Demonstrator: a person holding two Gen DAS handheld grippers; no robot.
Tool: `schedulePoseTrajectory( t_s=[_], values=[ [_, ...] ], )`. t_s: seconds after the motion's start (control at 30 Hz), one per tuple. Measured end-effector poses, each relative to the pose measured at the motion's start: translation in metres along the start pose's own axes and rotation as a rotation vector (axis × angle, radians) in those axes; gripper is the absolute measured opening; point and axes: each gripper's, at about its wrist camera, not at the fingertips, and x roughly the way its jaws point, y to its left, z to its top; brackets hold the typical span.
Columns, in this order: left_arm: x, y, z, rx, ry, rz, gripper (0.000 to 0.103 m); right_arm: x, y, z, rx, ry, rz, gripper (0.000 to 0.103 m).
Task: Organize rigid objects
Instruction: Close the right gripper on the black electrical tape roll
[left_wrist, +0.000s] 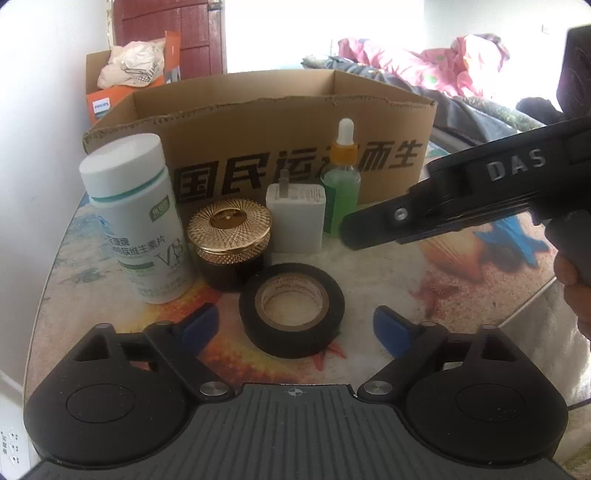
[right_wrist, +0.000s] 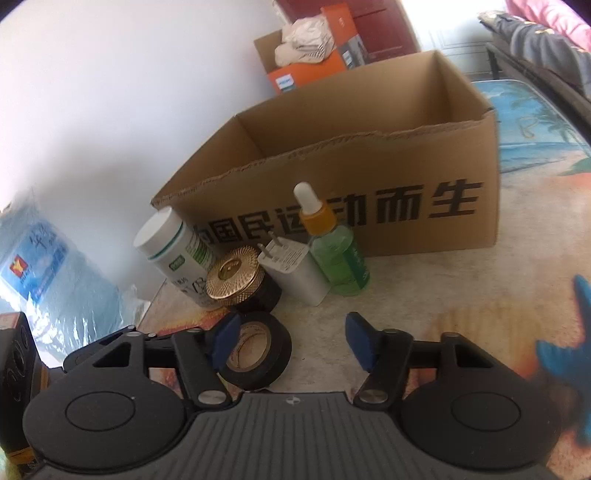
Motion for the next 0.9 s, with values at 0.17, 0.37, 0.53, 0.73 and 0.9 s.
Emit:
schedulePoseTrajectory(
  t_s=[0.17, 0.37, 0.53, 0.73, 0.9],
  values=[
    [0.006, 0.0, 0.0, -0.008, 0.018, -0.01, 0.076, 0.016, 0.004, 0.002, -0.03, 0.051, 0.003, 0.045],
    [0.008, 0.0, 0.0, -0.019, 0.019, -0.008, 0.071, 0.029, -0.001, 0.0, -0.009, 0.093, 0.02, 0.029],
    [0.009, -0.002, 0.0, -0.019, 0.021, -0.002, 0.07, 0.035, -0.005, -0.003, 0.018, 0.114, 0.057, 0.025],
    [0.008, -0.006, 0.002, -0.04, 0.021, -0.048, 0.067, 0.029, -0.007, -0.005, 0.022, 0.125, 0.058, 0.024],
    [0.009, -0.018, 0.003, -0.019, 0.022, -0.092, 0.067, 0.014, -0.016, -0.009, 0.035, 0.115, 0.027, 0.025]
  ],
)
